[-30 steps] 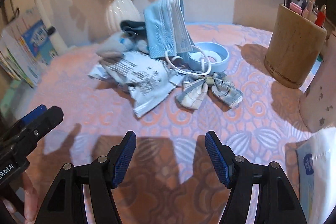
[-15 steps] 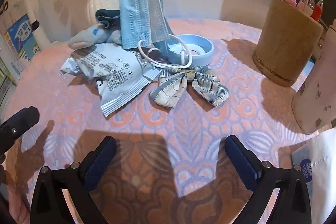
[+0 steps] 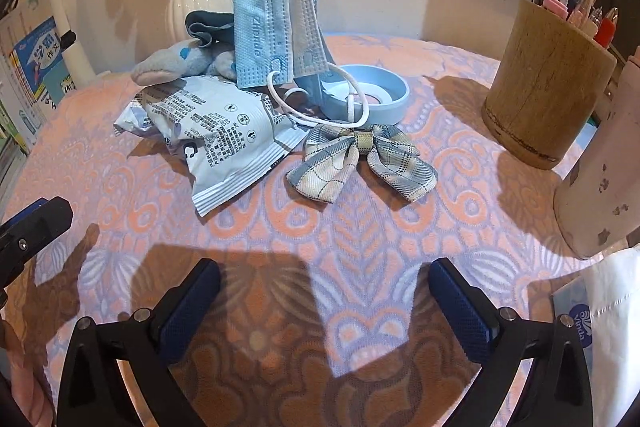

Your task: Organize books

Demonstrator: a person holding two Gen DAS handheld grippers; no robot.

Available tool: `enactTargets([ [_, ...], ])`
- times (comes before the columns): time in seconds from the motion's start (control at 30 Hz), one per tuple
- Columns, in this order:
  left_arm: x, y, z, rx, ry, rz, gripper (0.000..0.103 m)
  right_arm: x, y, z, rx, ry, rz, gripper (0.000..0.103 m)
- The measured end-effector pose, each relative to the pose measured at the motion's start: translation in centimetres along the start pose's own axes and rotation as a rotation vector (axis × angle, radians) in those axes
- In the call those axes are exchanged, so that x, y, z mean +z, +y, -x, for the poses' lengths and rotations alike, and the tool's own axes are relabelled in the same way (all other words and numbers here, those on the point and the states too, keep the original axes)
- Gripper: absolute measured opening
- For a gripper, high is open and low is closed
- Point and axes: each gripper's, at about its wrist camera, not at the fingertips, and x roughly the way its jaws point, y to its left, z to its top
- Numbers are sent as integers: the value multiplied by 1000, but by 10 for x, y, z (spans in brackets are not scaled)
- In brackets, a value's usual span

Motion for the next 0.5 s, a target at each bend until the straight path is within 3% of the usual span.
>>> enactTargets([
  [0.5,0,4,-2,-18,13,26,85,3,-1,-2,1,-1,1,103],
])
